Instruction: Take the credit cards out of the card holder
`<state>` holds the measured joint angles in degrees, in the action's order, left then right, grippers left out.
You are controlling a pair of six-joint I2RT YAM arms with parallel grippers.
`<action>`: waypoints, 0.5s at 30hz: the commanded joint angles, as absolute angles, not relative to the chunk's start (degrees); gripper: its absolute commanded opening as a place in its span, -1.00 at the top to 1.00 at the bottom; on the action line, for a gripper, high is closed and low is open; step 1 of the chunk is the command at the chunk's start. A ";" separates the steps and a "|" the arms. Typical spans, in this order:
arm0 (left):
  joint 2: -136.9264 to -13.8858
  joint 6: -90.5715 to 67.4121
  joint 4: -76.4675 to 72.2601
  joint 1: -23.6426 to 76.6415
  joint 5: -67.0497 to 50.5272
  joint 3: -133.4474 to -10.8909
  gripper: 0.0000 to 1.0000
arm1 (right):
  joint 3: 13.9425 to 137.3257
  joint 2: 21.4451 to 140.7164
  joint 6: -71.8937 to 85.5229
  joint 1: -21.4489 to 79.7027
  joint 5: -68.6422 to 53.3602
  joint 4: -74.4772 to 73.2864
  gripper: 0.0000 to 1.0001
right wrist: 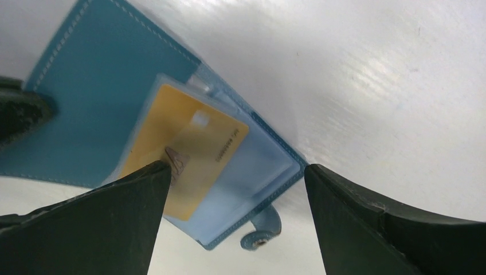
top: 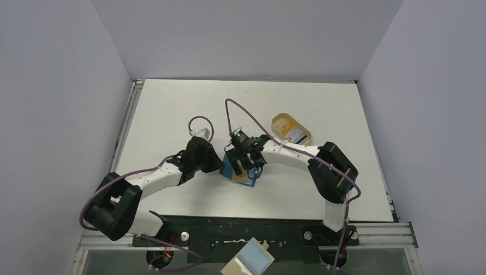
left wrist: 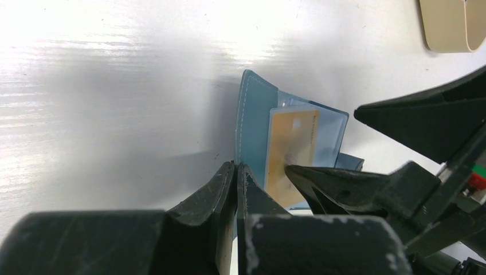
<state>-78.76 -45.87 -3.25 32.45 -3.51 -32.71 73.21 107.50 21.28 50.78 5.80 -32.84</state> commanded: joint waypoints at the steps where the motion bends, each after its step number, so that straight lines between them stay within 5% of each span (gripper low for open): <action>1: -79.45 -46.34 -7.34 31.99 -3.42 -32.54 1.00 | 70.00 98.33 21.68 50.39 4.66 -29.57 -0.81; 9: -82.61 -47.10 -10.42 31.99 -3.72 -31.53 1.00 | 62.25 92.49 30.92 43.10 -22.92 -8.93 -0.82; 15: -83.87 -47.80 -12.49 31.99 -3.56 -30.59 1.00 | 57.31 97.63 42.33 41.92 -29.90 5.86 -0.81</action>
<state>-83.13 -47.37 -8.34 32.25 -3.55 -31.07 59.70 94.41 33.08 41.56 -21.56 -8.32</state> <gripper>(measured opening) 0.009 0.912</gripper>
